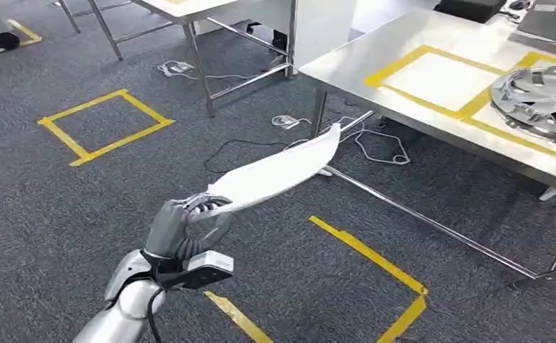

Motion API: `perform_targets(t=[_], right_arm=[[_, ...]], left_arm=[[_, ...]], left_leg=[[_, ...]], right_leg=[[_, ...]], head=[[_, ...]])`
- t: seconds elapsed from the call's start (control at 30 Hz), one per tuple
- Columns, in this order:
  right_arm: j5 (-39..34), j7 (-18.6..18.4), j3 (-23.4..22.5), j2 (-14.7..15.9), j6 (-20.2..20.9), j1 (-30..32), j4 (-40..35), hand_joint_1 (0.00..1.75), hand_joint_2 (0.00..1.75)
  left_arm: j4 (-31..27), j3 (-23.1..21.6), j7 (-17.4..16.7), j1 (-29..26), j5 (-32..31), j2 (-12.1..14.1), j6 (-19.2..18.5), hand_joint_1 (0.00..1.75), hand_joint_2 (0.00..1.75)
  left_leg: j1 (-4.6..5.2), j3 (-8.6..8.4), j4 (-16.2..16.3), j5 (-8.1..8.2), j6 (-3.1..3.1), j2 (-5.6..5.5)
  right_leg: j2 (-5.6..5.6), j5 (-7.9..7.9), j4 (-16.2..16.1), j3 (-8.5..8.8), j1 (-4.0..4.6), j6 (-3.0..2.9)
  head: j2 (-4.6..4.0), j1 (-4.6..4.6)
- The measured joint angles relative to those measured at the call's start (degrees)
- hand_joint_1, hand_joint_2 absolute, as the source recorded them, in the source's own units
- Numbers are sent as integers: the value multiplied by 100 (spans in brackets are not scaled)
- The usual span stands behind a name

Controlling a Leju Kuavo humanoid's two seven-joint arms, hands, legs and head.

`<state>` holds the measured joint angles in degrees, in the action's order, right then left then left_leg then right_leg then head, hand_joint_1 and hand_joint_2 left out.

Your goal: Take the parts from the cabinet and place them on the table.

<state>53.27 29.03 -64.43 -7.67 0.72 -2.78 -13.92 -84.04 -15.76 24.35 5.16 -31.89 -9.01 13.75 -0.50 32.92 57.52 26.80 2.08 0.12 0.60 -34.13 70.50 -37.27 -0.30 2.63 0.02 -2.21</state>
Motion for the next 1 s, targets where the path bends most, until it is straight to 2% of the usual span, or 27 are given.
perform_targets(t=[0.03, 0.07, 0.1, 0.13, 0.2, 0.23, 0.27, 0.3, 0.37, 0.4, 0.43, 0.47, 0.5, 0.53, 0.57, 0.6, 0.63, 0.67, 0.7, 0.73, 0.77, 0.8, 0.83, 0.87, 0.9, 0.93, 1.0], right_arm=[[4, 0, -7, 0, 0, 12, 0, 0, 0], [15, 0, -13, 0, 0, 33, 0, 0, 0], [20, -2, -22, 0, -4, 50, 0, 0, 0], [33, -2, -26, 0, -7, 60, 0, 0, 0], [35, -2, -31, 0, -9, 69, 0, 0, 0], [37, -9, -35, 0, -7, 75, 2, 0, 0], [46, -11, -37, 2, -7, 62, 0, 0, 0], [55, -13, -39, 2, -9, 62, 0, 0, 0], [77, -15, -61, 2, -9, 68, -4, 0, 0], [85, -15, -63, 2, -9, 69, -9, 0, 0], [92, -11, -66, 2, -9, 63, -13, 0, 0], [94, -9, -70, 2, -9, 50, -13, 0, 0], [96, -9, -74, 2, -9, 40, -13, 0, 0], [98, -9, -76, 2, -9, 43, -13, 0, 0], [101, -9, -79, 2, -9, 50, -13, 0, 0], [101, -9, -79, 2, -9, 54, -13, 0, 0], [101, -9, -81, 2, -9, 60, -13, 0, 0], [101, -9, -81, 2, -9, 61, -13, 0, 0], [101, -9, -81, 2, -9, 62, -13, 0, 0], [101, -11, -81, -7, -7, 73, -11, 0, 0], [103, -11, -81, -11, -7, 69, -11, 0, 0], [107, -15, -83, -11, -7, 53, -11, 0, 0], [107, -13, -85, -13, -7, 63, -13, 0, 0], [105, -11, -85, -11, -7, 64, -15, 0, 0], [103, -13, -87, 2, -9, 63, -24, 0, 0], [105, -7, -85, 0, -9, 56, -24, 0, 0], [111, -7, -85, 0, -9, 17, -22, 0, 0]], left_arm=[[9, 22, 0, -13, 0, 2, 0, 159, 175], [24, 42, 0, -28, 0, 0, 2, 159, 175], [37, 59, 0, -33, -6, 0, 7, 159, 175], [48, 66, 0, -34, -17, 0, 9, 159, 175], [52, 76, 0, -33, -37, -7, 9, 159, 175], [59, 79, 2, -31, -50, -11, 13, 159, 175], [63, 83, 7, -28, -55, -15, 24, 159, 175], [66, 85, 9, -27, -59, -22, 24, 159, 175], [68, 85, 13, -21, -72, -42, 24, 159, 175], [68, 87, 13, -13, -72, -44, 24, 159, 175], [68, 85, 22, -1, -74, -42, 26, 159, 175], [74, 85, 24, 0, -74, -42, 26, 159, 175], [83, 87, 24, -9, -74, -39, 26, 159, 175], [96, 87, 24, -22, -74, -35, 26, 159, 175], [107, 87, 24, -32, -74, -35, 26, 159, 175], [109, 87, 24, -40, -74, -35, 26, 159, 175], [111, 87, 24, -40, -74, -33, 26, 159, 175], [111, 87, 24, -36, -74, -33, 26, 159, 175], [111, 87, 24, -37, -74, -35, 26, 159, 175], [114, 87, 24, -35, -74, -33, 26, 159, 175], [122, 90, 24, -31, -72, -33, 26, 159, 175], [131, 90, 24, -42, -79, -33, 26, 159, 175], [131, 94, 24, -43, -79, -31, 26, 159, 175], [133, 96, 26, -22, -81, -33, 24, 159, 175], [131, 96, 28, -15, -83, -55, 26, 159, 175], [131, 105, 28, -8, -83, -59, 28, 159, 175], [131, 111, 28, -1, -85, -76, 26, 159, 175]], left_leg=[[0, -31, 0, 38, -1, 5], [-1, -82, 1, 81, -6, 4], [-1, -144, 1, 131, -14, 1], [-2, -225, 1, 186, -26, 0], [-4, -390, 0, 311, -67, 2], [6, -439, 13, 365, -107, 2], [13, -415, 13, 399, -153, 7], [6, -427, 7, 431, -197, 9], [-12, -481, 119, 397, -257, 14], [-17, -370, 324, 350, -282, 11], [-19, -168, 727, 246, -297, 6], [-19, 65, 1072, 296, -308, 5], [-19, 370, 1458, 523, -320, 5], [-16, 610, 1696, 785, -321, 5], [-12, 756, 1762, 941, -314, 5], [-7, 825, 1692, 943, -296, 5], [0, 801, 1461, 790, -269, 4], [16, 713, 1081, 492, -227, 3], [44, 611, 670, 87, -171, 2], [81, 555, 316, -390, -105, 6], [117, 570, 265, -172, -89, -18], [130, 525, 243, -222, -68, -29], [123, 492, 188, -226, -39, -45], [122, 423, 158, -172, 17, -38], [74, 303, 123, -191, 33, -45], [66, 231, 105, -151, 52, -38], [65, 162, 100, -51, 69, -37]], right_leg=[[-3, -131, 322, -254, -3, 14], [-5, -123, 428, -416, -17, 36], [-12, 22, 285, -446, -34, 48], [-20, 283, -69, -360, -45, 43], [-73, 953, -997, -59, -57, 21], [-115, 961, -1141, -30, -27, 0], [-135, 788, -1184, 5, 8, -87], [-111, 895, -1165, 64, 27, -141], [-80, 840, -1183, 155, 22, -216], [-71, 820, -1225, 230, 1, -244], [-69, 765, -1235, 316, 4, -306], [-62, 719, -1236, 362, 7, -334], [-44, 661, -1236, 421, 14, -355], [-26, 607, -1236, 479, 25, -365], [-8, 553, -1236, 542, 33, -368], [10, 493, -1236, 622, 44, -367], [25, 426, -1236, 713, 54, -365], [38, 360, -1236, 809, 61, -357], [38, 296, -1241, 889, 66, -349], [43, 240, -1253, 869, 62, -332], [88, 177, -1224, 969, 82, -270], [58, 111, -1259, 916, 76, -229], [51, 156, -1193, 1073, 73, -190], [44, 198, -1194, 1081, 76, -140], [32, 166, -1115, 1009, 77, -119], [3, 197, -865, 918, 72, -79], [-5, 52, -109, 384, 28, -21]], head=[[0, -11], [0, -9], [0, -7], [0, -11], [0, -11], [-2, -9], [-2, -9], [-2, 9], [0, 7], [0, 9], [0, 22], [-2, 37], [-2, 35], [-2, 31], [-2, 37], [0, 33], [-2, 35], [-2, 35], [-2, 33], [-2, 31], [0, 39], [0, 35], [-2, 57], [-2, 59], [0, 63], [-2, 19], [0, -11]])
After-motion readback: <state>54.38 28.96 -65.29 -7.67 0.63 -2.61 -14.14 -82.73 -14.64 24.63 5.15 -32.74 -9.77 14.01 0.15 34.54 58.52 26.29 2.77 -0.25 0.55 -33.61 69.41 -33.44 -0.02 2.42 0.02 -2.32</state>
